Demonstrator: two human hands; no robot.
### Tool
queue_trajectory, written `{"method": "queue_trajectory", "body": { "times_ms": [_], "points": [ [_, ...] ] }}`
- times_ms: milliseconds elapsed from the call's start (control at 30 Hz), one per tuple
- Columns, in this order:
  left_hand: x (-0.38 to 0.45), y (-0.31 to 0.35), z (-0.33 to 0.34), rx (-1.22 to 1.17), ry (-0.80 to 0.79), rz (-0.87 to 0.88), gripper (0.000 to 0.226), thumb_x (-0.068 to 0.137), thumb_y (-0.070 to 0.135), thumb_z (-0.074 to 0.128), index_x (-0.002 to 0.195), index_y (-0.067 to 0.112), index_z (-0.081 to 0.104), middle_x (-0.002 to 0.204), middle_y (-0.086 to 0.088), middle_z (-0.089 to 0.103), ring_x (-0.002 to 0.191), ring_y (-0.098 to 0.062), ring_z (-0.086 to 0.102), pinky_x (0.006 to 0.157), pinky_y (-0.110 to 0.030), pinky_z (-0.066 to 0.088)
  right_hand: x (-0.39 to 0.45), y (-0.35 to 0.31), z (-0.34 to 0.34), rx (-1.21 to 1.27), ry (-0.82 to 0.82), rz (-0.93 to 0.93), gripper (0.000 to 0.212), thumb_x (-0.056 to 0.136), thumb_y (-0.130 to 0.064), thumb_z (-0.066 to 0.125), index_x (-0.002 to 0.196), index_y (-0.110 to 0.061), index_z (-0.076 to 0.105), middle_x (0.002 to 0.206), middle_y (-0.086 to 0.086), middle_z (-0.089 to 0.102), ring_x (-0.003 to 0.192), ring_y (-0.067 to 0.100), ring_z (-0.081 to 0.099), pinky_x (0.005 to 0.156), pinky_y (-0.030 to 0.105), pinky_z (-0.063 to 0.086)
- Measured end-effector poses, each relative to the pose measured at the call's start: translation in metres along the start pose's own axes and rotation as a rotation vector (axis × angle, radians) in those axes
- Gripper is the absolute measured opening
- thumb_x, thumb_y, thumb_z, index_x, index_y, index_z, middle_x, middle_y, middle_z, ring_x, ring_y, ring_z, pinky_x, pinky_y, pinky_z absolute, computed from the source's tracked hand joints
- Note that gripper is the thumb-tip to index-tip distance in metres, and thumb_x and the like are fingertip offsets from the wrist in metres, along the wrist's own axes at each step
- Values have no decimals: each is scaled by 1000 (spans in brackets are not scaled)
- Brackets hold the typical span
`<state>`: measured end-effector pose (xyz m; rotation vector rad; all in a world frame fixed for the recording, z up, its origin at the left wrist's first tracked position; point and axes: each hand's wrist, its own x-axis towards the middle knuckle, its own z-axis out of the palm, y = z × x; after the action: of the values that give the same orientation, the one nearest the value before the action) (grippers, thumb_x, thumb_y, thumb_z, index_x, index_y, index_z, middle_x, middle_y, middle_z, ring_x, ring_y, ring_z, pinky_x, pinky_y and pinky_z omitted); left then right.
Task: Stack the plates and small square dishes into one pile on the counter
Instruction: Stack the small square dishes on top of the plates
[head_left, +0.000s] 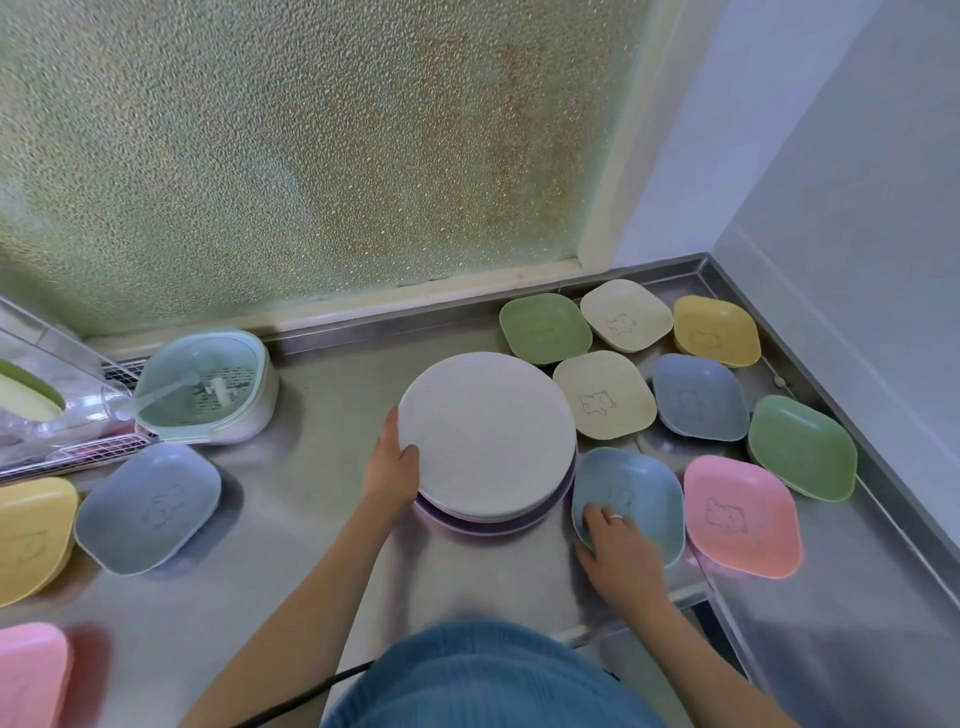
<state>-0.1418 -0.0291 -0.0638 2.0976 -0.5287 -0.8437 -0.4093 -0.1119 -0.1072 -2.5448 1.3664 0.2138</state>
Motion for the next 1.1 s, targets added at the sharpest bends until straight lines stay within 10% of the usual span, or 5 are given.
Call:
{"method": "queue_trajectory", "body": {
  "times_ms": [267,633,900,1100],
  "points": [
    [-1,-3,-2,-1,-20,20,64,91,4,35,150,24,17,147,-9,40,129,-33,41,107,-41,36,-12,-11,-4,74,358,71,3,80,-12,62,83,-12,63,74,5,62,70,27,54,49,30,40],
    [0,-3,-4,24,-43,12,64,93,5,35,151,23,14,150,-11,36,132,-34,39,110,-42,34,-15,-22,-22,246,738,90,16,76,-3,58,88,-12,61,93,13,60,86,33,53,74,46,46],
    [-3,-1,-5,6,-39,32,64,92,2,35,150,21,17,146,-11,41,128,-33,43,105,-38,35,10,-50,-44,323,718,-206,13,78,-5,58,88,-14,62,104,13,64,103,23,49,90,29,33],
    [-2,-5,-7,-12,-48,25,60,95,10,37,150,23,18,147,-8,41,129,-32,42,108,-39,34,35,-60,-55,344,322,-399,9,82,-6,55,83,-8,64,133,14,55,118,35,55,88,44,53]
  ]
}}
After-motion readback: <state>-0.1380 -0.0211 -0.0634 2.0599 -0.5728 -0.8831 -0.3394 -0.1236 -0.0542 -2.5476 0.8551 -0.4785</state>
